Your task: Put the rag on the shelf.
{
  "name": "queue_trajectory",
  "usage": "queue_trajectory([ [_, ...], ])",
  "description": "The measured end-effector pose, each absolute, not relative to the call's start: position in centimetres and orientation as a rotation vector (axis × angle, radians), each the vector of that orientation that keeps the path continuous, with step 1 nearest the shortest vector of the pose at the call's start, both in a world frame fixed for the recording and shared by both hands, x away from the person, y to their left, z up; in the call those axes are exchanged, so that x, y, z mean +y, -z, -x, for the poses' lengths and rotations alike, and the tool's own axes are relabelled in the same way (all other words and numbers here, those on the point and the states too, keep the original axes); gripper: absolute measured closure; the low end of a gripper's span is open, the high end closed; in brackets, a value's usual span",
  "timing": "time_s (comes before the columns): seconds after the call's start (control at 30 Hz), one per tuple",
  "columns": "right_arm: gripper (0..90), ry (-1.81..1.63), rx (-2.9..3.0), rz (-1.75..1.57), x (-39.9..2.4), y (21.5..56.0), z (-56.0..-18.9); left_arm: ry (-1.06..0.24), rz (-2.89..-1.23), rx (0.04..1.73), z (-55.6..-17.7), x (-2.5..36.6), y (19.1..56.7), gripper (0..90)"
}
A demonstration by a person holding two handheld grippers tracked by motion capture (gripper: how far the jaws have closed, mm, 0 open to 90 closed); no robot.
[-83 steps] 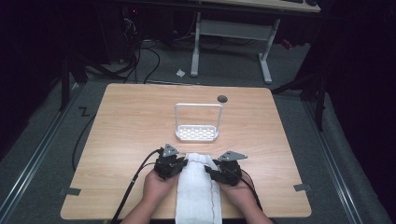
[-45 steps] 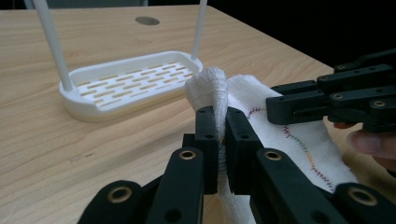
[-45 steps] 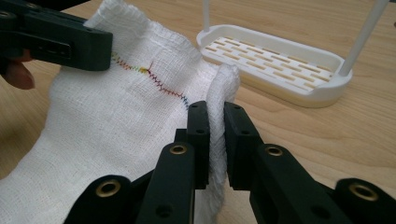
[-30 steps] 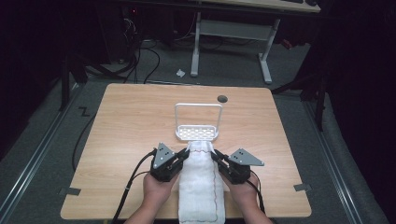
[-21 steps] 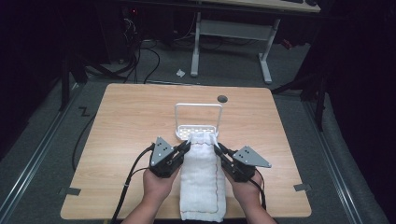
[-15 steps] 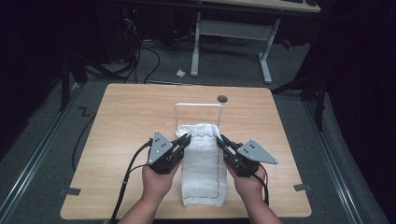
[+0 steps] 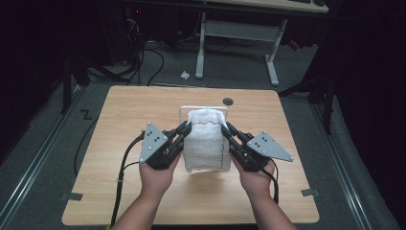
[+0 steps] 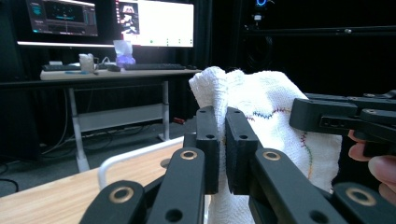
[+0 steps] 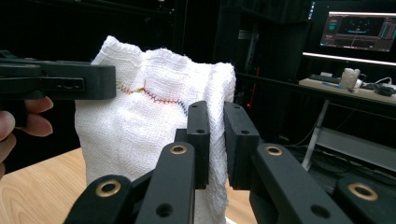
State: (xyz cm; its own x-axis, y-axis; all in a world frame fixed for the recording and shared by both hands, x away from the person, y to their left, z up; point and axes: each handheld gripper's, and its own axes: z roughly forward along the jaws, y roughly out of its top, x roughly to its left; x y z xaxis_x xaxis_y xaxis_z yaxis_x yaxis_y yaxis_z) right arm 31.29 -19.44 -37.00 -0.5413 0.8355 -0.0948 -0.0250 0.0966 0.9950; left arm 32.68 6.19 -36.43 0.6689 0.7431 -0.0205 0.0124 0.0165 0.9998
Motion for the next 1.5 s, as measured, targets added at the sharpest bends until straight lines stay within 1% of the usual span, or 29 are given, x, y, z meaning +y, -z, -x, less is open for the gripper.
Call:
queue_trajectory([
  [0.17,82.2,-1.539,1.689,-0.799,-19.1,36.7,-32.1,-0.659,-1.489,0.660,-33.9,6.2,36.0,85.7],
  [0.33,82.2,-1.525,1.704,-0.819,-19.2,36.4,-33.6,-0.674,-1.519,0.670,-36.0,6.1,35.5,85.7],
  [0.43,82.2,-1.485,1.697,-0.786,-19.0,36.0,-34.2,-0.659,-1.533,0.681,-37.2,6.0,35.0,85.7],
  [0.63,82.3,-1.454,1.675,-0.797,-18.6,34.5,-37.4,-0.695,-1.528,0.691,-40.1,5.8,33.9,85.7],
  [0.67,82.3,-1.454,1.675,-0.797,-18.6,34.5,-37.4,-0.700,-1.526,0.697,-40.4,5.8,33.8,85.7],
  [0.7,82.2,-1.451,1.670,-0.804,-18.6,34.2,-38.3,-0.716,-1.528,0.694,-41.3,5.6,33.6,85.7],
  [0.77,82.2,-1.451,1.669,-0.806,-18.5,34.0,-38.6,-0.729,-1.529,0.693,-41.8,5.6,33.5,85.7],
  [0.87,82.3,-1.460,1.667,-0.833,-18.6,33.7,-40.4,-0.717,-1.529,0.705,-43.2,5.5,32.9,85.7],
  [0.93,82.3,-1.462,1.667,-0.840,-18.6,33.6,-40.6,-0.716,-1.530,0.706,-43.5,5.5,32.7,85.7],
  [0.97,82.3,-1.469,1.663,-0.853,-18.6,33.5,-41.4,-0.738,-1.551,0.701,-44.1,5.2,32.5,85.7],
  [1.0,82.3,-1.469,1.663,-0.853,-18.6,33.5,-41.4,-0.738,-1.551,0.701,-44.1,5.2,32.5,85.7],
  [1.07,82.3,-1.489,1.664,-0.881,-18.9,33.1,-42.6,-0.796,-1.595,0.677,-45.1,4.9,32.0,85.7],
  [1.13,82.3,-1.498,1.663,-0.895,-19.0,32.9,-43.0,-0.775,-1.603,0.681,-45.9,4.7,31.7,85.7],
  [1.23,82.2,-1.488,1.678,-0.933,-19.5,32.4,-45.2,-0.764,-1.603,0.696,-47.3,4.4,31.4,85.7],
  [1.3,82.2,-1.490,1.680,-0.939,-19.5,32.4,-45.5,-0.778,-1.608,0.705,-48.3,4.3,31.3,85.6],
  [1.5,82.1,-1.424,1.724,-0.961,-19.2,33.3,-48.4,-0.739,-1.622,0.783,-51.0,3.9,32.2,85.7],
])
